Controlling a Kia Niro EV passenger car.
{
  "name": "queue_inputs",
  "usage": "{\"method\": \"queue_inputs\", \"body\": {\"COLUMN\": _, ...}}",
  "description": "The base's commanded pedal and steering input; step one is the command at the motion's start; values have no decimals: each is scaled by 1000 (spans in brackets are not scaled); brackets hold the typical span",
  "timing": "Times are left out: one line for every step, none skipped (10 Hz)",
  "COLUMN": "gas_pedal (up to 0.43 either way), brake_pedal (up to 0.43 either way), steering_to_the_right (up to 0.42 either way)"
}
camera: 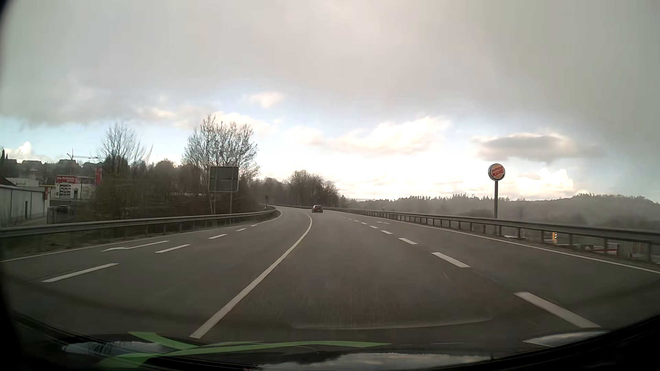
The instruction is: Follow the waypoints while adhering to traffic rules and regulations
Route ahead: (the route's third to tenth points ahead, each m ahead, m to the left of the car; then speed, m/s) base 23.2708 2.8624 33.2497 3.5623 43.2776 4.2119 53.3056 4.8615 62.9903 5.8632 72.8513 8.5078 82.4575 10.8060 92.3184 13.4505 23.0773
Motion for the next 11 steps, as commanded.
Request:
{"method": "queue_inputs", "body": {"gas_pedal": 197, "brake_pedal": 0, "steering_to_the_right": -18}}
{"method": "queue_inputs", "body": {"gas_pedal": 209, "brake_pedal": 0, "steering_to_the_right": -18}}
{"method": "queue_inputs", "body": {"gas_pedal": 209, "brake_pedal": 0, "steering_to_the_right": -18}}
{"method": "queue_inputs", "body": {"gas_pedal": 209, "brake_pedal": 0, "steering_to_the_right": -17}}
{"method": "queue_inputs", "body": {"gas_pedal": 209, "brake_pedal": 0, "steering_to_the_right": -16}}
{"method": "queue_inputs", "body": {"gas_pedal": 209, "brake_pedal": 0, "steering_to_the_right": -16}}
{"method": "queue_inputs", "body": {"gas_pedal": 209, "brake_pedal": 0, "steering_to_the_right": -16}}
{"method": "queue_inputs", "body": {"gas_pedal": 209, "brake_pedal": 0, "steering_to_the_right": -16}}
{"method": "queue_inputs", "body": {"gas_pedal": 209, "brake_pedal": 0, "steering_to_the_right": -17}}
{"method": "queue_inputs", "body": {"gas_pedal": 209, "brake_pedal": 0, "steering_to_the_right": -17}}
{"method": "queue_inputs", "body": {"gas_pedal": 209, "brake_pedal": 0, "steering_to_the_right": -17}}
